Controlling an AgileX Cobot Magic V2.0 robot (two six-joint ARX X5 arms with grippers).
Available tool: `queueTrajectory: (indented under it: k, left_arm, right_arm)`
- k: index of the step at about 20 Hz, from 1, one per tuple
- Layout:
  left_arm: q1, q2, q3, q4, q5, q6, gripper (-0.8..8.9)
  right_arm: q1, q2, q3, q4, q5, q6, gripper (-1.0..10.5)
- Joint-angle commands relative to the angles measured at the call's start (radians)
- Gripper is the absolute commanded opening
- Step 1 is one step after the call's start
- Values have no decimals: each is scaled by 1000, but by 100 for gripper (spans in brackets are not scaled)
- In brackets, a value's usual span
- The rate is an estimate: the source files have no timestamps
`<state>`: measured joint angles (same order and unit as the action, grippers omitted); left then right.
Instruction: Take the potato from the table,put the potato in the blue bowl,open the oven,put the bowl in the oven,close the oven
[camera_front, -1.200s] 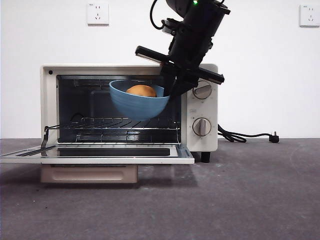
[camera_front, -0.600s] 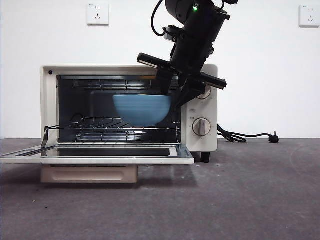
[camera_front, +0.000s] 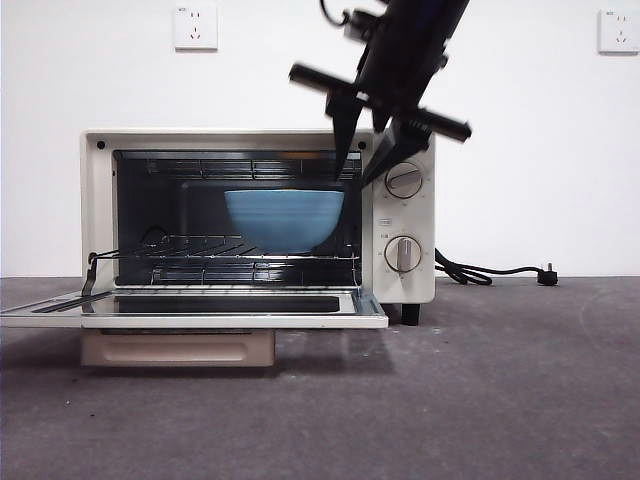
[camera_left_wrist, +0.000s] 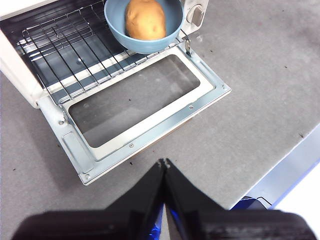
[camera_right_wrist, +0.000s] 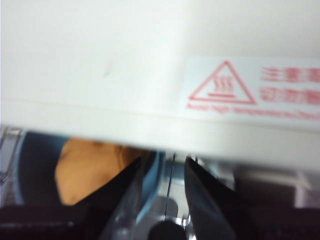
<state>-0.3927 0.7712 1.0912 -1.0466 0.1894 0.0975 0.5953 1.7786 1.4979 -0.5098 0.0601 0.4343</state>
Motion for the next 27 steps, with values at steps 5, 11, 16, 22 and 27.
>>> queueTrajectory:
  k: [5, 11, 16, 22, 27]
  left_arm:
    - [43, 14, -5, 48, -5, 30, -8]
    - [223, 94, -68, 157, 149, 10, -8]
    - [400, 208, -224, 337, 308, 0, -8]
    - [527, 364, -443, 660, 357, -68, -8]
    - [552, 526, -476, 819, 360, -97, -8]
  right_arm:
    - [15, -171, 2, -204, -159, -141, 132]
    - [21, -446, 2, -407, -166, -285, 132]
    - [21, -675, 2, -528, -166, -324, 132]
    - [21, -852, 2, -632, -165, -328, 132]
    - [21, -905, 2, -660, -164, -319, 132]
